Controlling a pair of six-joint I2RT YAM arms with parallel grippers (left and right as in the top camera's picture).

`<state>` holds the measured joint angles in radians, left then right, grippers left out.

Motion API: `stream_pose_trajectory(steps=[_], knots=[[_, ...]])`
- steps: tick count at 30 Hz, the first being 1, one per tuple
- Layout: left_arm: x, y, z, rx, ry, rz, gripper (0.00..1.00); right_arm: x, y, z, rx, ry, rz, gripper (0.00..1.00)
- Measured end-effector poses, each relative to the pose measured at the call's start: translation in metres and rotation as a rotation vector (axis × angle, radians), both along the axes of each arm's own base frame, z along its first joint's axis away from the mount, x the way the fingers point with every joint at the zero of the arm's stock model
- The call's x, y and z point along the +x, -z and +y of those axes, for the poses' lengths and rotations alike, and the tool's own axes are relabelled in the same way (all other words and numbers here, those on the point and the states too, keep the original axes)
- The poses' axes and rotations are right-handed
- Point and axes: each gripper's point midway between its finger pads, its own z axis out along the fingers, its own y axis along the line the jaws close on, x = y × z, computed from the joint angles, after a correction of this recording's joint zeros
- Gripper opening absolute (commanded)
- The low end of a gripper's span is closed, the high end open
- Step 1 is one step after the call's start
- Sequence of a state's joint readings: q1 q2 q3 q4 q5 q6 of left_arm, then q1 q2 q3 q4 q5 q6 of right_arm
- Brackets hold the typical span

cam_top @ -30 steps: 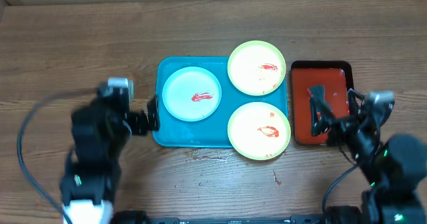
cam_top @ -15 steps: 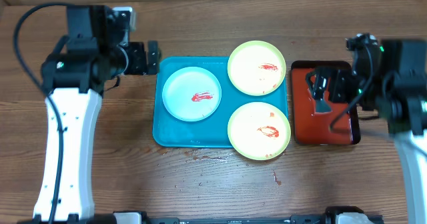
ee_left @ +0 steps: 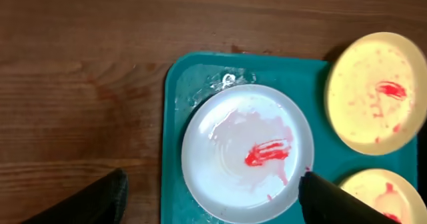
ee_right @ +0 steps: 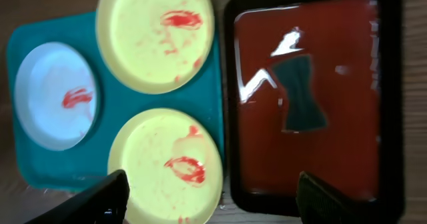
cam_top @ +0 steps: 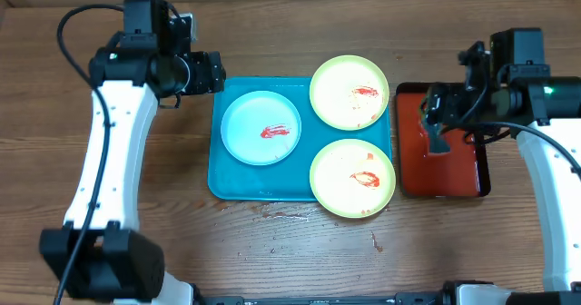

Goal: Clean dirty plates on tray and stack at the side
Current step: 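Move left gripper to the white plate's left rim on the teal tray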

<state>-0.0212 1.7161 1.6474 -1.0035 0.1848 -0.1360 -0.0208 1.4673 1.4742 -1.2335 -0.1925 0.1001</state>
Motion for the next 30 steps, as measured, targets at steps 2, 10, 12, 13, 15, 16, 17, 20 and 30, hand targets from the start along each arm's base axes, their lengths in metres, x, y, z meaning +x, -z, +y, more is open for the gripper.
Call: stream_pose_trajectory(steps=[2,10,12,13,15,16,17,20,30], knots=[[0.004,0.018,0.002,0.004,-0.018,0.046,0.77,0.002,0.0,-0.011,-0.029,0.046,-0.003,0.82],[0.016,0.105,0.005,0.034,-0.02,0.233,0.75,0.003,0.002,-0.034,-0.121,0.125,0.0,0.82],[0.016,0.116,0.006,0.045,0.001,0.255,0.74,0.003,0.003,-0.036,-0.131,0.129,0.002,0.82],[0.016,0.119,0.006,0.049,0.012,0.26,0.74,0.004,0.004,-0.037,-0.137,0.131,0.005,0.82],[0.016,0.122,0.006,0.057,0.033,0.261,0.73,0.005,0.008,-0.038,-0.142,0.132,0.016,0.82],[0.017,0.123,0.006,0.061,0.045,0.257,0.72,0.006,0.011,-0.038,-0.144,0.132,0.026,0.82],[0.017,0.124,0.006,0.066,0.058,0.257,0.72,0.007,0.014,-0.038,-0.144,0.131,0.037,0.82],[0.017,0.132,0.005,0.076,0.092,0.27,0.7,0.009,0.022,-0.038,-0.147,0.124,0.061,0.82],[0.016,0.161,0.001,0.089,0.176,0.312,0.61,0.011,0.034,-0.039,-0.155,0.12,0.095,0.82]])
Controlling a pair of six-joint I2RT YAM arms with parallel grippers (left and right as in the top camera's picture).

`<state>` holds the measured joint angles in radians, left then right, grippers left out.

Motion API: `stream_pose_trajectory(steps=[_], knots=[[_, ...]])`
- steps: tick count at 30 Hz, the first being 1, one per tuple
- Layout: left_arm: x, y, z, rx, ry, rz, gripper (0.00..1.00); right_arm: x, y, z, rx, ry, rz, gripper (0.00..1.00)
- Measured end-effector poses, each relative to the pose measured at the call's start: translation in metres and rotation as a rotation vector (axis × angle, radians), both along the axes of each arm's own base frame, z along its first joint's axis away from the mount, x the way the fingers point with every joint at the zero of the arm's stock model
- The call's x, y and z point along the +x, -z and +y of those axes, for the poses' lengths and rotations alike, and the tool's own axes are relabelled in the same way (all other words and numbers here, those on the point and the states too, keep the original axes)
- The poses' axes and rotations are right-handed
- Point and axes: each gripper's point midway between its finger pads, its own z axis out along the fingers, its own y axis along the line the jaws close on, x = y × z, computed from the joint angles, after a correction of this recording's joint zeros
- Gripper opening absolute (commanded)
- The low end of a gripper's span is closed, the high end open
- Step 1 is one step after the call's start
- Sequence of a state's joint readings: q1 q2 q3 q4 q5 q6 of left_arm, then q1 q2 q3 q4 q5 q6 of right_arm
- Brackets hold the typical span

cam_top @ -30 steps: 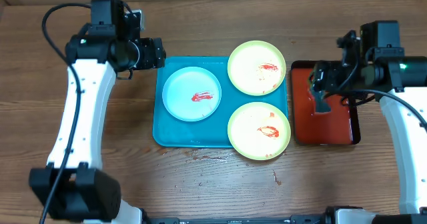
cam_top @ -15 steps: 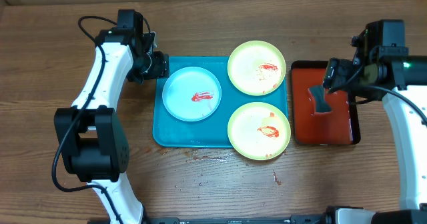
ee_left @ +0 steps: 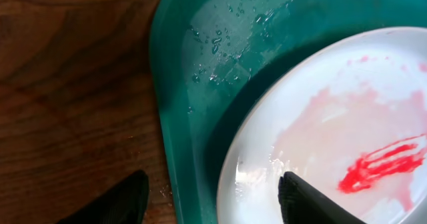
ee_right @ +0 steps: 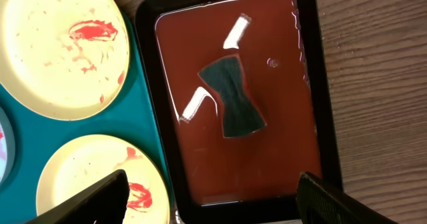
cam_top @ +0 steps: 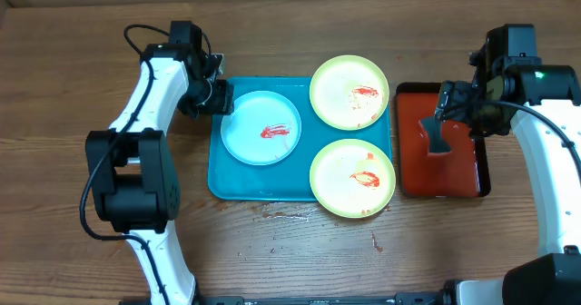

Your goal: Clean dirty plates on tray and stack at the side

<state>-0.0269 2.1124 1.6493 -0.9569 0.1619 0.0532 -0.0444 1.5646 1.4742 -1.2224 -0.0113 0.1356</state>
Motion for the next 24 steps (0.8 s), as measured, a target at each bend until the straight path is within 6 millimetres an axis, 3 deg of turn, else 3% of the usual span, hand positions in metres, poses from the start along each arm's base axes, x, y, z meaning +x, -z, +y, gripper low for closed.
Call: stream_pose_trajectory(steps=[4,10,20,24], knots=[[-0.002,0.01,-0.005,0.002,0.034,0.021,0.56,0.0,0.0,0.0,-0.001,-0.001,0.0,0.82],[-0.009,0.021,-0.012,0.034,0.078,0.055,0.4,0.0,0.0,0.0,-0.001,-0.002,0.001,0.82],[-0.012,0.035,-0.011,0.042,0.094,0.087,0.04,-0.002,0.001,0.0,0.0,0.0,0.008,0.82],[-0.012,0.034,-0.012,0.032,0.094,0.088,0.04,-0.002,0.001,0.0,0.003,0.011,0.01,0.82]])
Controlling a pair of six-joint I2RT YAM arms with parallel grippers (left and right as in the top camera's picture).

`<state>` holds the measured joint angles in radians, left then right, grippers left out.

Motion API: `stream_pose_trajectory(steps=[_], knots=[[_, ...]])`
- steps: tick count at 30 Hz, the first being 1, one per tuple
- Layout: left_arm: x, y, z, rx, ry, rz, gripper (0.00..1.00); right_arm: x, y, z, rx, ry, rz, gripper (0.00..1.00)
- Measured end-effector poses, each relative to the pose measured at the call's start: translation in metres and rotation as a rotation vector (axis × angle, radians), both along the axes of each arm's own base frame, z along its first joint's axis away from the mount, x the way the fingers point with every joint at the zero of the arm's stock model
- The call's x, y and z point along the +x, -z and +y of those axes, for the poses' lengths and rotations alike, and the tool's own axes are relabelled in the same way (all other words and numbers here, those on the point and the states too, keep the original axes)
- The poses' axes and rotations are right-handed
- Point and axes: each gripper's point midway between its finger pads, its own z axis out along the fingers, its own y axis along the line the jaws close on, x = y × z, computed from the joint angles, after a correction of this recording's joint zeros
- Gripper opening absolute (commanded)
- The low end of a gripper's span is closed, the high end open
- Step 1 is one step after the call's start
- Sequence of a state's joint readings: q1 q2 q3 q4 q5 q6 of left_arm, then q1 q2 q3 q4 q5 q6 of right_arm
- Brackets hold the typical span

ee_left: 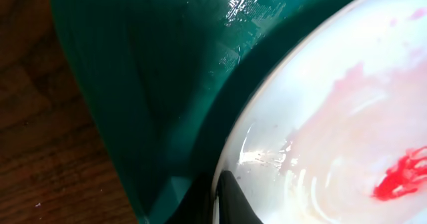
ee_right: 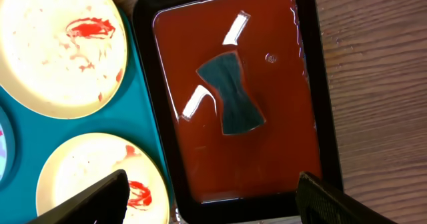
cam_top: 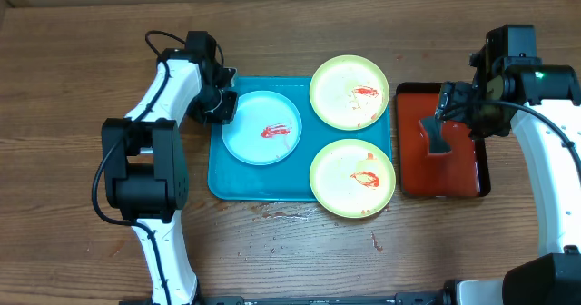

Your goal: Clean dirty plates on tray and stack at the side

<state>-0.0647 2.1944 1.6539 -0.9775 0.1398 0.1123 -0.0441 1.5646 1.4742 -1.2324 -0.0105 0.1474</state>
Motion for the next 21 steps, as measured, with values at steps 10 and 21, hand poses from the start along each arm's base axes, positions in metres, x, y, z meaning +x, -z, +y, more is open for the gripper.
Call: stream_pose_trajectory(steps=[10,21], knots=[[-0.003,-0.001,-0.008,-0.051,0.002,0.014,0.04,0.01,0.019,-0.006,0.003,0.03,0.016,0.74],[-0.005,-0.002,-0.009,-0.055,-0.018,0.023,0.04,0.028,0.089,-0.023,-0.019,-0.027,0.151,0.42]])
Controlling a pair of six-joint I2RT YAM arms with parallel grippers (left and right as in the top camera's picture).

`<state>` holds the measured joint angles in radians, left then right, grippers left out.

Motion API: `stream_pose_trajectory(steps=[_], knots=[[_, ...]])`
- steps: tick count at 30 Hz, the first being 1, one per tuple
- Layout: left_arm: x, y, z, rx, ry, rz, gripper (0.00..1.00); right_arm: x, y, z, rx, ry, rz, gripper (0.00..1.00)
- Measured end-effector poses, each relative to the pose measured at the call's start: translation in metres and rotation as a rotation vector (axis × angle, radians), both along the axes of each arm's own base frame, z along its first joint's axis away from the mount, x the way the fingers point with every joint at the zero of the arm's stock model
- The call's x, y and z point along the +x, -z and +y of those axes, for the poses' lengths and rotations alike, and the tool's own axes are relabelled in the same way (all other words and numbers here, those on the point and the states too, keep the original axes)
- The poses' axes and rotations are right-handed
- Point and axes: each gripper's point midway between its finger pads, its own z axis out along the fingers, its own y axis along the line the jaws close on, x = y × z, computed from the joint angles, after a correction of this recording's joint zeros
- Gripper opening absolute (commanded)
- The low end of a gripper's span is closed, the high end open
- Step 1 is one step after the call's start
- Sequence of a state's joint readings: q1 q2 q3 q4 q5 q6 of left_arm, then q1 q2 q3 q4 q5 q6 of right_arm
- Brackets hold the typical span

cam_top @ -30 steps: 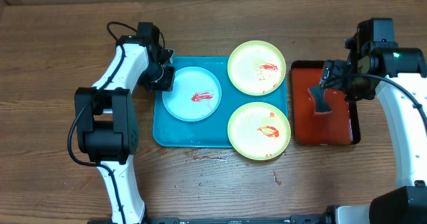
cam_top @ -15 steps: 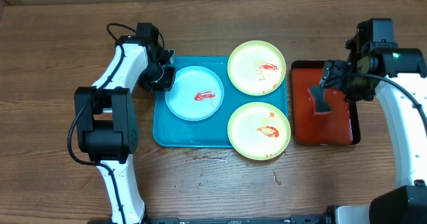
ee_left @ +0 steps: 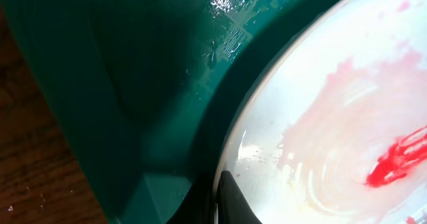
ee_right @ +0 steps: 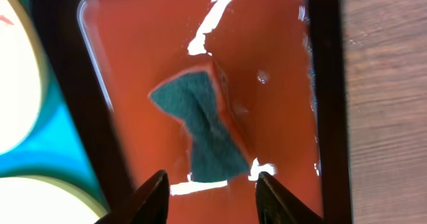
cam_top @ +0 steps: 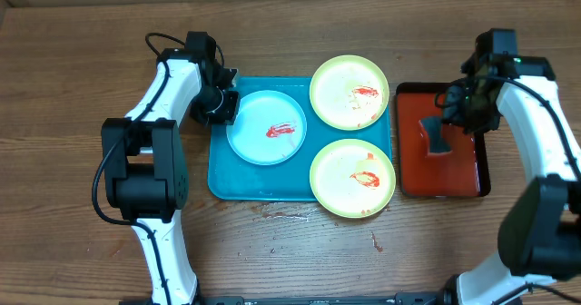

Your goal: Clean dirty plates on tray and stack at the side

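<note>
A white plate (cam_top: 266,128) with a red smear lies at the left of the teal tray (cam_top: 259,192). My left gripper (cam_top: 219,106) is shut on the plate's left rim; in the left wrist view its fingers (ee_left: 227,201) pinch the edge of the white plate (ee_left: 327,117). Two yellow-green plates, far (cam_top: 349,92) and near (cam_top: 352,178), also carry red smears. A dark green sponge (ee_right: 200,141) lies in the wet red tray (ee_right: 280,117). My right gripper (ee_right: 212,199) hangs open low over it, one finger at each side of the sponge's near end.
The black-rimmed red tray (cam_top: 440,185) stands right of the teal tray, touching the near yellow-green plate's side. Bare wooden table (cam_top: 300,260) lies in front of both trays and left of the left arm. Water droplets shine on the teal tray (ee_left: 133,84).
My right gripper has dropped much closer to the sponge, still open. My left gripper stays shut on the white plate's rim, and the plate sits slightly further right.
At first both grippers were open and high, the left over the white plate, the right over the trays. The left then stood open at the plate's left rim and later was shut on it. The right hovered over the sponge and is now low above it.
</note>
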<state>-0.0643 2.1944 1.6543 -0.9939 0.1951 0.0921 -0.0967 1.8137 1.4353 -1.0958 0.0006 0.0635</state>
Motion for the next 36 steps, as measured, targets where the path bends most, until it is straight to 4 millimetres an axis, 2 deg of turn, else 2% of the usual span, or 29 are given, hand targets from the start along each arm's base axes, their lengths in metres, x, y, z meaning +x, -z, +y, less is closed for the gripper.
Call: stream_pose_trajectory(steps=[7,13,18,20,21,26,30,33,36], knots=[[0.0,0.0,0.0,-0.003,-0.009,0.003,0.04,-0.004,0.045,0.001,0.0,-0.064,0.044,0.38],[0.0,0.0,-0.001,-0.004,-0.011,0.004,0.04,-0.007,0.067,0.008,0.032,-0.079,0.018,0.32],[0.0,0.0,-0.001,-0.004,-0.011,0.003,0.04,-0.01,0.089,0.013,0.053,-0.092,-0.014,0.16],[0.0,0.0,-0.001,-0.004,-0.011,0.004,0.04,-0.011,0.09,0.012,0.05,-0.091,-0.027,0.06],[0.0,0.0,-0.001,-0.004,-0.011,0.003,0.04,-0.012,0.09,0.011,0.049,-0.095,-0.03,0.04],[0.0,0.0,-0.001,-0.004,-0.011,0.003,0.04,-0.014,0.089,0.011,0.056,-0.077,-0.02,0.04],[0.0,0.0,-0.001,-0.004,-0.011,0.003,0.04,-0.027,0.083,0.016,0.09,-0.054,0.053,0.04],[0.0,0.0,-0.001,-0.004,-0.011,0.003,0.04,-0.027,0.067,0.02,0.116,-0.035,0.088,0.04],[0.0,0.0,-0.001,-0.004,-0.011,0.003,0.04,-0.01,0.039,0.02,0.128,-0.016,0.056,0.04]])
